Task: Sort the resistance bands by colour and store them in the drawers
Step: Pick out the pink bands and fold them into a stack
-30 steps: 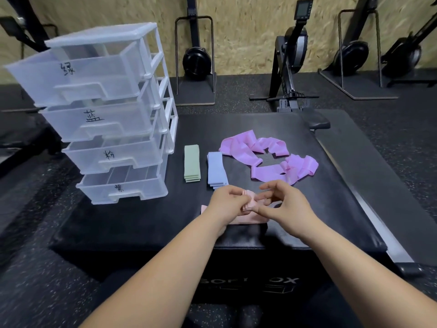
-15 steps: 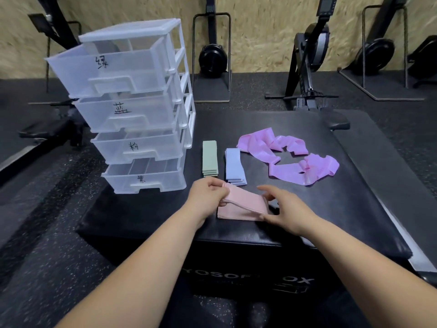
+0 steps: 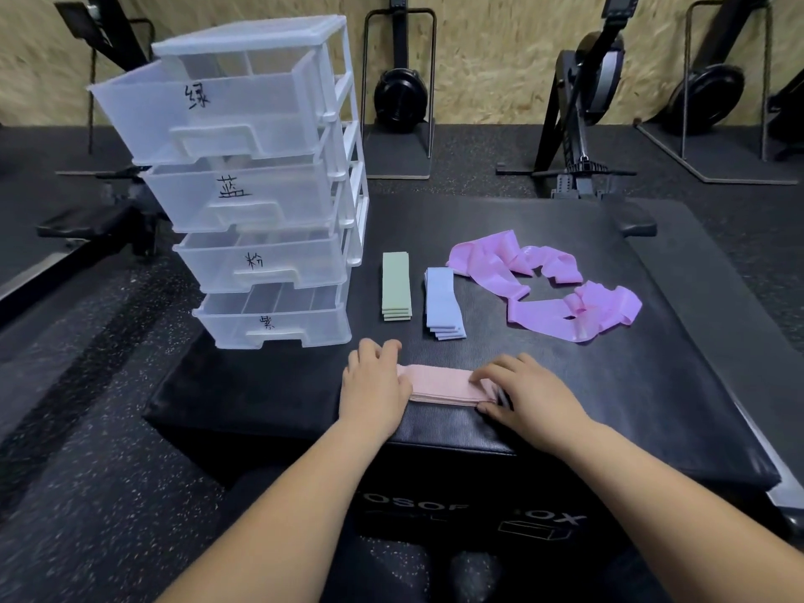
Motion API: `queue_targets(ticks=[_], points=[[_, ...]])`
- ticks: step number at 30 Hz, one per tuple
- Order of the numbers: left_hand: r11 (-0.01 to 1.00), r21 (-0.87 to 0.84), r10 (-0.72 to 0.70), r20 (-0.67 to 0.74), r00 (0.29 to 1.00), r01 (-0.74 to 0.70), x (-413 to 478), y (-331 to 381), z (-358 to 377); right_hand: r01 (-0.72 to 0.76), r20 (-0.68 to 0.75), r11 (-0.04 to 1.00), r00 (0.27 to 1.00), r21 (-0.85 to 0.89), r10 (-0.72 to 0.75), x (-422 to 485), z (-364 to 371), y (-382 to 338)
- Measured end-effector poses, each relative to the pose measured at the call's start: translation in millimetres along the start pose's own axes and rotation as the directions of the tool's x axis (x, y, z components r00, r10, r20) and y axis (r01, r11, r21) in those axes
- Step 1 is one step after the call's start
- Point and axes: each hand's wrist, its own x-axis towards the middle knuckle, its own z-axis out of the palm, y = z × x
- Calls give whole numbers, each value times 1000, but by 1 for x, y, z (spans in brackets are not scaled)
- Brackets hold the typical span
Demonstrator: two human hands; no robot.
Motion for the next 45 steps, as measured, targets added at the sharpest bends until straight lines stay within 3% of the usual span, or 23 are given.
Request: queue_targets(ticks=[4,7,9,16,18,20,23,26,30,34,36,40,45], points=[[963,-44,263,-76,962,-266,9,2,-4,-112,-33,989,993,95,115,1,2,3],[905,15,423,59,904,-424,15,11,-10,-215,4,962,976,170,218,6,1,-2],[903,48,416,145,898,-426,16,15,-12,-301,46,930,954,210,298,8,2,-9],[938,-23,344,174,923,-346,17,14,-12,-550,171,788,835,278,523,24,-6,-24],[938,-70,346,177,921,-339,15,14,-11,-523,156,765,850,377,504,27,-18,-34],[928,-238,333,187,924,-287,12,13,-13,-421,108,786,901,452,420,31,-32,-48],[837,-540,227,195,954,-88,6,11,-22,-213,36,852,974,478,224,40,-55,-66],[776,-631,152,181,972,-4,9,0,-36,-127,-39,846,984,517,172,54,-69,-75],[567,-806,100,271,957,169,9,-16,-52,-115,-78,704,969,700,236,82,-67,-82],[412,-859,-40,316,948,304,6,-27,-63,-216,22,545,940,810,340,110,-40,-90],[442,-824,-161,317,935,355,7,-39,-62,-261,58,530,928,807,369,122,-20,-93],[603,-678,-318,278,906,420,14,-64,-56,-312,97,599,927,737,363,143,19,-105],[862,-379,-277,206,938,338,17,-71,-51,-286,31,785,946,549,323,152,46,-112]])
